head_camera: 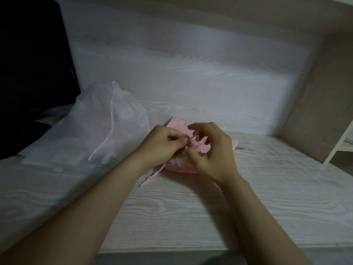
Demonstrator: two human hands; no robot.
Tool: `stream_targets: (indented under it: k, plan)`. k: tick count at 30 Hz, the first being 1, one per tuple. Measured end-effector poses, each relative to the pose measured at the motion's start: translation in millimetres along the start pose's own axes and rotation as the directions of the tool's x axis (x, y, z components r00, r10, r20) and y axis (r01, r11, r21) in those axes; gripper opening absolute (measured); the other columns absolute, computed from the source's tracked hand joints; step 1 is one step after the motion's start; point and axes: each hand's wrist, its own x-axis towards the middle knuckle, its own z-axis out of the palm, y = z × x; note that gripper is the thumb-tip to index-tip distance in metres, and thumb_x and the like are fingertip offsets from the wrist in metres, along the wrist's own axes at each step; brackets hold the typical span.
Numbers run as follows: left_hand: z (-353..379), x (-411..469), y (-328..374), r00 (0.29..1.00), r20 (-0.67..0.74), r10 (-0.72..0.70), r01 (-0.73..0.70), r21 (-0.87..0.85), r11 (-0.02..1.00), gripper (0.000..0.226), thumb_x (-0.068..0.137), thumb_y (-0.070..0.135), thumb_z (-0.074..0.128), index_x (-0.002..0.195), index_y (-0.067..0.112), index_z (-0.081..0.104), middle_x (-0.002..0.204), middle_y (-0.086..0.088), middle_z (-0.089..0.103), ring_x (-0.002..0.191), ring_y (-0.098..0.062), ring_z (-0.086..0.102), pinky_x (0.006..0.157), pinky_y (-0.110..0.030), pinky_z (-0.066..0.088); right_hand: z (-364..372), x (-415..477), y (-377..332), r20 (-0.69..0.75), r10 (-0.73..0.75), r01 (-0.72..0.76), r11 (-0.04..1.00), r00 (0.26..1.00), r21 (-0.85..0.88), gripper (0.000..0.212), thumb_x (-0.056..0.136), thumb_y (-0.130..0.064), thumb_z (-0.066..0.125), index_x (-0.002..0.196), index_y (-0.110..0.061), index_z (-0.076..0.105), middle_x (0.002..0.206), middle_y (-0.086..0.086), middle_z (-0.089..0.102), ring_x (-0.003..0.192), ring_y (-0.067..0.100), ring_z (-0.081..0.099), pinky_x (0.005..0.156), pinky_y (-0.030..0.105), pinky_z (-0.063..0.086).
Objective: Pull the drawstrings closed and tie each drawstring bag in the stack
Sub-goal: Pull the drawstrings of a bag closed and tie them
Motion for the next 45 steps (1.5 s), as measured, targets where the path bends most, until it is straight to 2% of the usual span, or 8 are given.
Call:
stream_targets:
  k: [4,10,19,23,26,31,36,45]
  plan:
    - [-1.0,-1.0,5.5,1.0,-0.023,0.007,-0.007,0.03,1.0,0.014,0.101,0.016,0.07,0.095,0.015,0.083,0.071,-0.004,0.074,0.062,-0.008,0.065,0.065,-0.023,0.053,4.2,-1.0,5.6,0.013,-0.057,0.058,0.997,0.998,-0.05,0.026,0.079,-0.024,0.085,0.103,-0.018,0.077,0.089,-0.009,0.07,0.077,0.004,0.064,0.07,0.01,0.04]
    - [-1.2,-1.0,5.3,0.997,-0.062,-0.035,0.038,0.059,0.998,0.014,0.099,0.02,0.072,0.093,0.021,0.085,0.071,-0.002,0.076,0.059,-0.004,0.066,0.054,-0.015,0.048,12.2,0.2,17.8,0.015,-0.029,0.031,0.993,0.999,-0.111,0.021,0.082,-0.019,0.087,0.102,-0.021,0.081,0.091,-0.007,0.07,0.071,0.005,0.064,0.065,0.029,0.055]
    - [-2.9,0.9,4.7,0.991,0.097,-0.09,0.092,-0.013,0.996,0.02,0.085,0.003,0.068,0.099,0.004,0.081,0.091,-0.024,0.074,0.08,-0.016,0.065,0.077,-0.031,0.053,12.2,-1.0,17.5,0.109,-0.095,0.118,0.965,0.989,-0.233,0.028,0.088,-0.026,0.056,0.098,-0.018,0.082,0.085,0.002,0.067,0.072,0.02,0.064,0.06,0.043,0.054]
    - [-4.4,1.6,2.3,0.991,-0.073,-0.112,0.116,0.049,0.992,0.05,0.076,0.014,0.082,0.123,0.024,0.069,0.12,-0.006,0.07,0.083,-0.012,0.071,0.064,-0.024,0.052,12.6,-2.2,15.5,0.073,0.098,-0.094,0.994,0.993,-0.055,0.013,0.088,-0.023,0.068,0.09,-0.021,0.08,0.083,-0.008,0.074,0.072,0.008,0.066,0.07,0.037,0.056]
    - [-7.6,4.7,-3.6,0.983,-0.179,-0.035,0.043,0.042,0.998,0.046,0.072,0.005,0.084,0.108,0.026,0.063,0.104,-0.009,0.074,0.07,-0.015,0.071,0.054,-0.028,0.052,14.9,0.9,12.1,0.2,0.312,-0.351,0.914,0.929,0.205,0.012,0.088,-0.028,0.071,0.081,-0.021,0.078,0.076,-0.007,0.075,0.074,0.014,0.069,0.074,0.038,0.056]
    - [-11.0,5.9,-6.5,0.964,-0.224,0.142,-0.117,0.123,0.986,0.022,0.072,0.006,0.09,0.072,0.024,0.078,0.083,0.001,0.08,0.088,-0.02,0.079,0.091,-0.045,0.063,8.9,3.9,5.8,0.355,0.495,-0.609,0.658,0.793,0.443,0.015,0.095,-0.007,0.067,0.084,-0.005,0.076,0.073,0.005,0.071,0.07,0.013,0.063,0.065,0.025,0.048]
    - [-8.0,0.4,0.0,0.951,-0.171,0.258,-0.219,0.219,0.951,0.025,0.081,-0.005,0.083,0.082,0.02,0.085,0.088,0.011,0.081,0.089,-0.002,0.077,0.093,-0.033,0.062,6.2,5.1,6.3,0.403,0.545,-0.674,0.52,0.735,0.526,0.018,0.096,-0.008,0.066,0.084,0.004,0.071,0.077,0.015,0.058,0.075,0.025,0.048,0.066,0.032,0.038]
    - [-4.1,-3.1,1.4,0.948,-0.056,0.313,-0.286,0.276,0.917,0.012,0.082,0.01,0.087,0.086,0.021,0.087,0.1,0.011,0.08,0.095,0.003,0.074,0.092,-0.028,0.061,5.5,4.9,9.1,0.352,0.575,-0.655,0.486,0.739,0.579,0.021,0.093,-0.007,0.066,0.093,0.014,0.071,0.073,0.015,0.059,0.071,0.024,0.048,0.065,0.028,0.043]
